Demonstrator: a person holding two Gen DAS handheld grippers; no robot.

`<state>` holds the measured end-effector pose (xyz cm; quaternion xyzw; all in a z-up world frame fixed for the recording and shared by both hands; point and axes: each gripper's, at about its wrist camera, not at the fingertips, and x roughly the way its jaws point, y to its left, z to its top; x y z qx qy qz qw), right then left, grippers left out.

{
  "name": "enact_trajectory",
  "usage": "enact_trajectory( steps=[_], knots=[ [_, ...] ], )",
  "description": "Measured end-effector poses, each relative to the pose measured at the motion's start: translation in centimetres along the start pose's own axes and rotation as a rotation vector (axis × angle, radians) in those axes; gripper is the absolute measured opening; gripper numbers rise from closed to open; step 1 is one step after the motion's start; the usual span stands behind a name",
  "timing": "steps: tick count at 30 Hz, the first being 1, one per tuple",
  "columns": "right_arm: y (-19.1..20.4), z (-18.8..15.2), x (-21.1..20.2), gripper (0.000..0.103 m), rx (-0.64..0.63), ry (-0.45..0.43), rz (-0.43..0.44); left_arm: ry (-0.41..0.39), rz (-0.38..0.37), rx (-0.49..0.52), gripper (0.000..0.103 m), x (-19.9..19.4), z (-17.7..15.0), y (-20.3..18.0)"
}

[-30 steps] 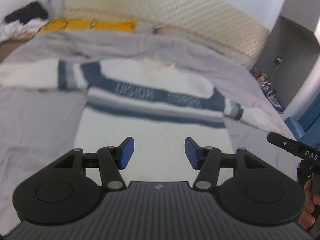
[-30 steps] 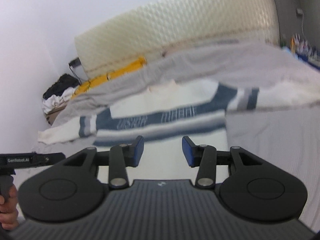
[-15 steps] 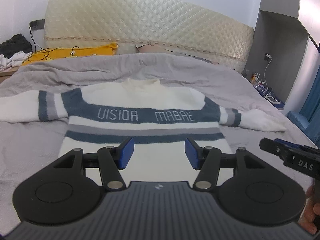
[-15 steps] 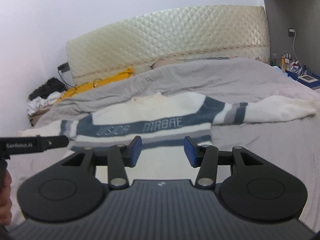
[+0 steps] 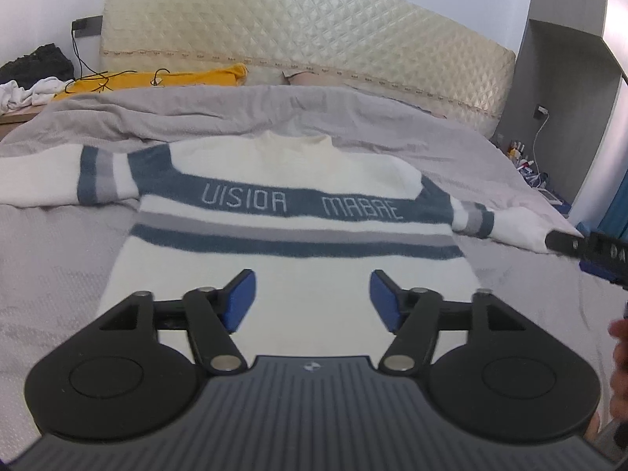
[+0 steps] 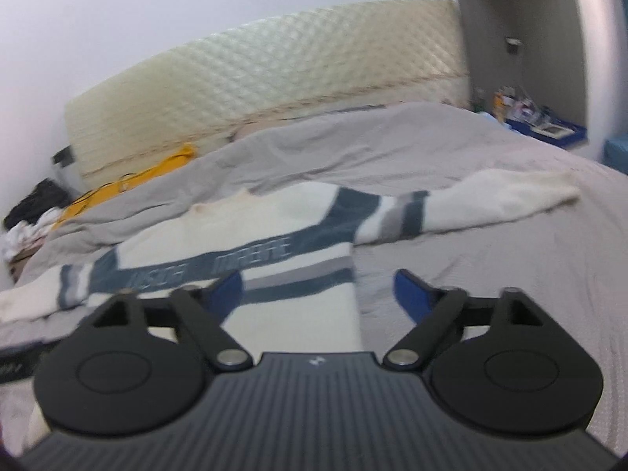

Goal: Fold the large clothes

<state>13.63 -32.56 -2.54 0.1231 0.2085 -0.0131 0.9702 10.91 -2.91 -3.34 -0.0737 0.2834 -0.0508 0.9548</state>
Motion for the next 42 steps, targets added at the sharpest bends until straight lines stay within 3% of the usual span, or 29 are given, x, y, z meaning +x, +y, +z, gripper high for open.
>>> enact_trajectory(
  steps=[3,8,12,14,17,22,26,29,33,35,37,42],
  knots=[
    [-1.2,1.4,2.6,0.096,0.052,0.068,-0.036,0.009,-0.019,-0.031,0.084,-0.1,-0.3,0.6],
    [-3.5,3.6,6.4,0.097,0.145,0.128,-0.047,0.005,0.031,-0.037,0.089,-0.1,-0.7,1.2],
    [-6.0,4.5,11.0,0.097,0.223,0.223,-0.081,0.023,0.062,-0.035,0.090,0.3,-0.7,1.3],
    [-7.5,4.5,12.7,0.097,0.293,0.240,-0.058,0.031,0.088,-0.033,0.090,0.7,-0.9,1.3],
    [-11.0,4.0,15.1,0.097,0.448,0.226,0.009,0.055,0.098,-0.055,0.090,1.5,-1.1,1.5],
    [-17.2,3.6,19.2,0.096,0.606,0.228,-0.029,0.097,0.120,-0.079,0.090,3.4,-1.4,1.5],
    [-21.9,3.5,21.5,0.096,0.650,0.173,-0.019,0.128,0.131,-0.101,0.090,4.8,-1.6,1.4],
    [-25.5,2.3,23.5,0.096,0.713,0.169,0.019,0.125,0.082,-0.158,0.090,5.7,-1.5,1.4],
    [-28.3,2.1,24.8,0.095,0.751,0.056,0.053,0.122,0.077,-0.157,0.090,7.3,-1.1,0.5],
    [-29.2,2.6,25.6,0.090,0.743,0.009,0.029,0.128,0.081,-0.156,0.090,8.1,-1.1,0.2],
    [-30.3,3.1,26.6,0.071,0.754,-0.020,-0.025,0.140,0.082,-0.161,0.090,8.9,-1.1,0.0],
    [-33.1,3.6,27.8,0.040,0.820,-0.125,-0.103,0.143,0.087,-0.190,0.090,10.2,-1.3,0.1]
  ],
)
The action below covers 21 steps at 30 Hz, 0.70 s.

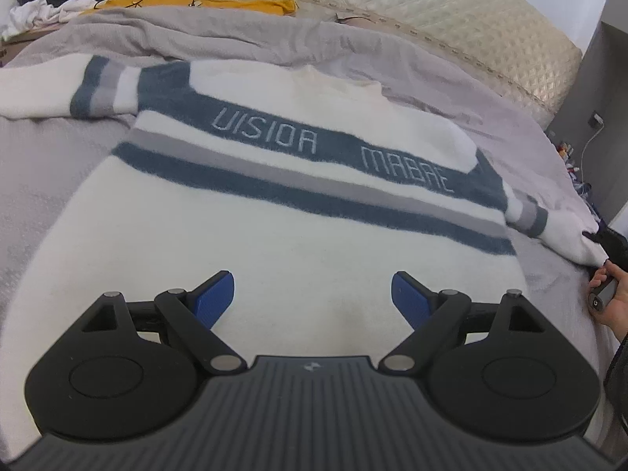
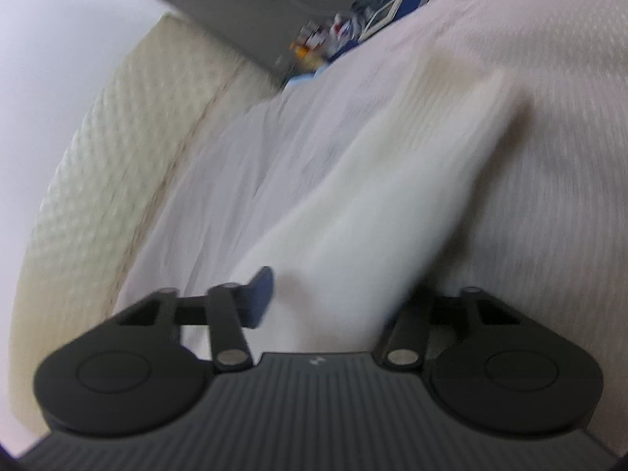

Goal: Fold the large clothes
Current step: 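Grasp the sleeve cuff with the right gripper and lift it up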

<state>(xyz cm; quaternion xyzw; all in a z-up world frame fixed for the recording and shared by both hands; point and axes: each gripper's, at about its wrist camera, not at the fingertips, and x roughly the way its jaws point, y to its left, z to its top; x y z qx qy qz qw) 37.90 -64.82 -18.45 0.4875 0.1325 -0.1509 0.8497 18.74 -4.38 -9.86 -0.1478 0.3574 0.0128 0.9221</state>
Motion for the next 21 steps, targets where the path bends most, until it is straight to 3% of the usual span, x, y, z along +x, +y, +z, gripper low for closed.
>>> enact_trajectory(
  steps=[1,3,9,13,21],
  knots=[
    [-0.2,0.4,0.4,0.028,0.000,-0.008,-0.008,-0.004,-0.001,0.000,0.090,0.1,0.0,0.0],
    [-0.4,1.1,1.1,0.014,-0.007,-0.007,-0.049,-0.015,0.004,0.011,0.090,0.3,0.0,0.0],
    [0.4,2.4,0.8,0.010,-0.111,-0.018,-0.078,-0.009,0.026,0.010,0.090,1.0,0.6,0.3],
    [2.6,3.9,0.3,0.010,-0.193,-0.039,-0.103,-0.061,0.049,0.025,0.090,0.0,1.1,1.0],
    [12.7,4.6,-4.3,0.010,-0.429,-0.104,-0.040,-0.160,0.063,-0.005,0.090,-3.3,3.0,3.4]
  ],
)
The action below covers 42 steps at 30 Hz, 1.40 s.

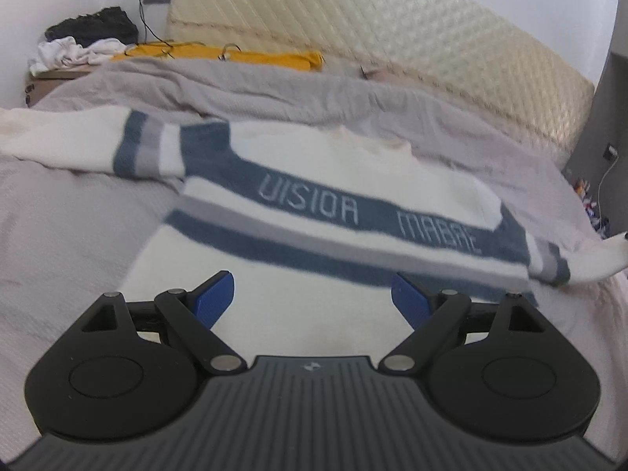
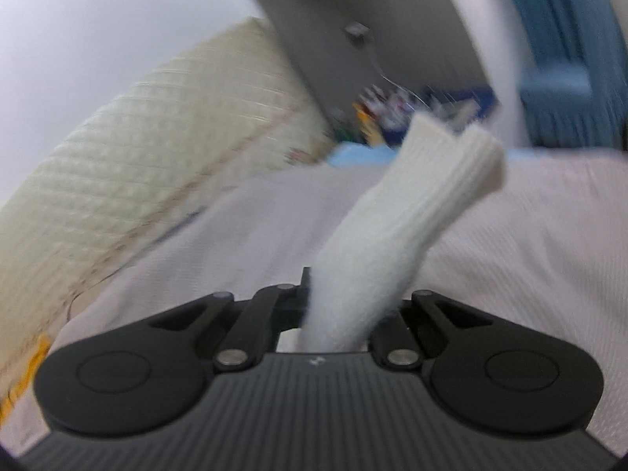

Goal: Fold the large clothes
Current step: 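Grasp the sleeve cuff with the right gripper and lift it up, then fold the lifted sleeve across the sweater body with the right gripper and release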

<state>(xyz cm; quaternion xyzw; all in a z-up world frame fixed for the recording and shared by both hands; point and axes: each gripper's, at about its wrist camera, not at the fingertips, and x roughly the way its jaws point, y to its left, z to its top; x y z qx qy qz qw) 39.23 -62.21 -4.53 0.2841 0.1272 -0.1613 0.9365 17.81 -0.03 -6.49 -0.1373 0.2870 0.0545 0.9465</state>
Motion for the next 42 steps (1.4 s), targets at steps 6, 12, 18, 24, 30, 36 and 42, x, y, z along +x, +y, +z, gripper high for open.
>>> enact_trajectory(
  steps=[6,12,18,24,30,36,42],
  knots=[
    [10.4,0.1,-6.2,0.010,-0.247,-0.059,0.144,-0.060,-0.031,-0.033,0.090,-3.7,0.7,2.9],
    [20.6,0.0,-13.8,0.010,-0.394,-0.126,0.331,-0.120,-0.042,-0.075,0.090,-6.3,1.0,4.9],
    [27.9,-4.2,-20.5,0.010,-0.536,-0.142,0.496,-0.143,-0.061,-0.148,0.090,-7.6,1.2,7.4],
    [32.1,-13.6,-24.8,0.010,-0.732,-0.109,0.626,-0.161,-0.067,-0.265,0.090,-8.5,1.6,10.5],
    [33.3,-24.3,-25.8,0.010,-0.814,0.046,0.692,-0.165,-0.096,-0.338,0.090,-8.8,1.8,12.2],
    [33.2,-32.6,-25.0,0.011,-0.899,0.172,0.730,-0.152,-0.082,-0.389,0.090,-7.6,1.7,13.6],
    [32.7,-37.1,-24.1,0.013,-0.945,0.286,0.734,-0.118,-0.067,-0.417,0.090,-4.7,1.9,14.2]
  ],
)
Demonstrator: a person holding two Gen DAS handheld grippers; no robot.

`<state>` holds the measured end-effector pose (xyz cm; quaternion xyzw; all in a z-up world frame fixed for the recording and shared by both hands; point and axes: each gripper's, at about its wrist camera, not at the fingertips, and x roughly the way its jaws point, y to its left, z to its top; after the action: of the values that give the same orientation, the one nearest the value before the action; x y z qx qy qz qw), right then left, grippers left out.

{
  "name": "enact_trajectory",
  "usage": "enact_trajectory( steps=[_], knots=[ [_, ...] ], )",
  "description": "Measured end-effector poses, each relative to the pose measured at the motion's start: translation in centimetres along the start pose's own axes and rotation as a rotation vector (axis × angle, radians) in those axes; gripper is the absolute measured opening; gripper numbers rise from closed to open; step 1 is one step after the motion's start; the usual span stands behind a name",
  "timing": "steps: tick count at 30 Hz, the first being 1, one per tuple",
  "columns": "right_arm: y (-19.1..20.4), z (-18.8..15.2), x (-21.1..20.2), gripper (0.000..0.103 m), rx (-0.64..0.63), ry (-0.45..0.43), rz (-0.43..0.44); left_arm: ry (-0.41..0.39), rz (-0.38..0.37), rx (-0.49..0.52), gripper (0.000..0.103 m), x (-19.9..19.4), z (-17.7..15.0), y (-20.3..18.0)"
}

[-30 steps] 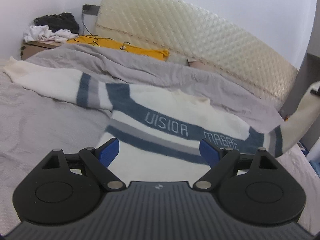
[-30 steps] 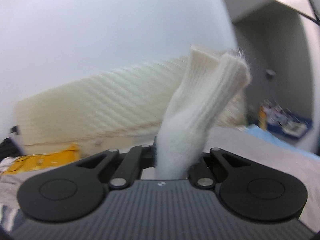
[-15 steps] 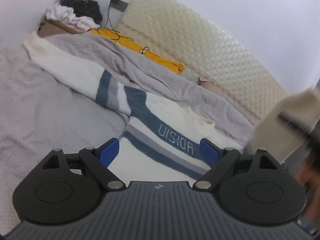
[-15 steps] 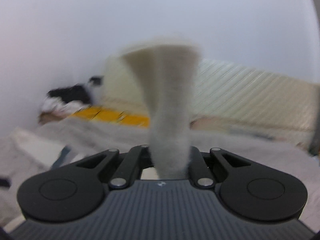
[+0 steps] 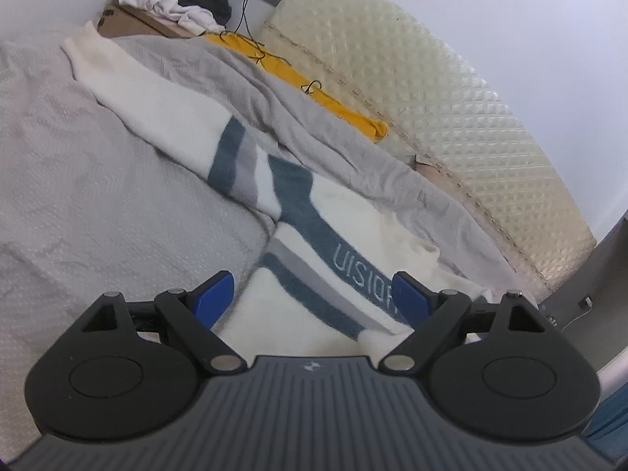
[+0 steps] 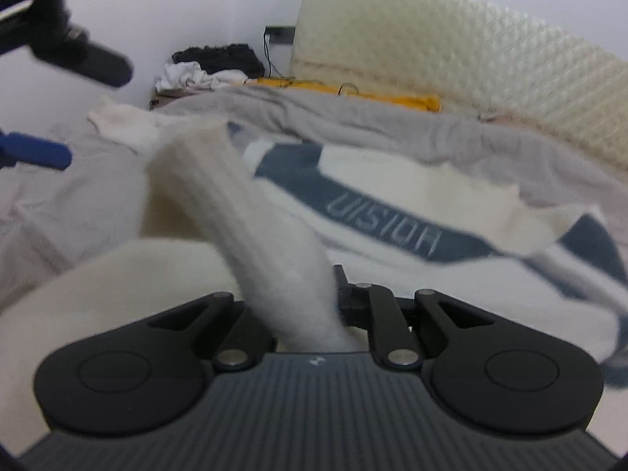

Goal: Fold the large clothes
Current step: 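Fold the lifted sleeve across the sweater body with the right gripper and release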

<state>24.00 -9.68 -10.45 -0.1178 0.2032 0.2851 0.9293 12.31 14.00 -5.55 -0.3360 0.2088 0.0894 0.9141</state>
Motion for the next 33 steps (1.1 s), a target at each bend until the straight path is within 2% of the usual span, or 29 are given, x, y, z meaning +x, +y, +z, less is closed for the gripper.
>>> enact_trajectory(
  steps=[5,6,8,10,12,16,21,26,29,31,32,33],
  knots=[
    [0.9,-1.0,0.8,0.014,0.055,0.037,0.033,0.027,0.022,0.017,0.090,2.4,-0.1,-0.1],
    [0.9,-1.1,0.6,0.017,0.063,0.045,0.040,0.037,0.024,0.018,0.090,2.8,-0.3,-0.2],
    [0.8,-1.1,0.2,0.031,0.094,0.070,0.069,0.051,0.018,0.023,0.090,3.2,-0.5,-0.3],
    [1.0,-1.2,-0.5,0.053,0.114,0.082,0.109,0.056,0.014,0.033,0.090,3.3,-0.7,-0.5],
    [1.3,-1.0,-1.5,0.064,0.105,0.096,0.141,0.055,0.007,0.046,0.090,3.0,-0.9,-0.8],
    [2.1,-0.8,-4.1,0.064,0.081,0.145,0.182,0.056,-0.025,0.070,0.090,1.9,-1.2,-1.5],
    [0.8,-1.4,-8.1,0.064,0.155,0.198,0.202,0.080,-0.045,0.123,0.090,0.6,-2.5,-3.2],
    [-2.5,-2.1,-10.7,0.064,0.255,0.213,0.105,0.131,-0.059,0.209,0.089,0.8,-4.5,-4.8],
    [-5.4,-1.9,-10.8,0.064,0.340,0.192,-0.029,0.171,-0.050,0.225,0.089,1.8,-5.5,-5.1],
    [-7.1,-1.8,-10.3,0.064,0.419,0.172,-0.057,0.188,-0.040,0.252,0.083,2.5,-6.1,-5.5],
    [-7.7,-1.8,-10.0,0.061,0.445,0.162,-0.060,0.197,-0.037,0.269,0.081,2.9,-6.4,-5.8],
    [-8.1,-1.7,-9.4,0.052,0.459,0.157,-0.064,0.208,-0.037,0.287,0.076,3.3,-6.7,-6.1]
  ],
)
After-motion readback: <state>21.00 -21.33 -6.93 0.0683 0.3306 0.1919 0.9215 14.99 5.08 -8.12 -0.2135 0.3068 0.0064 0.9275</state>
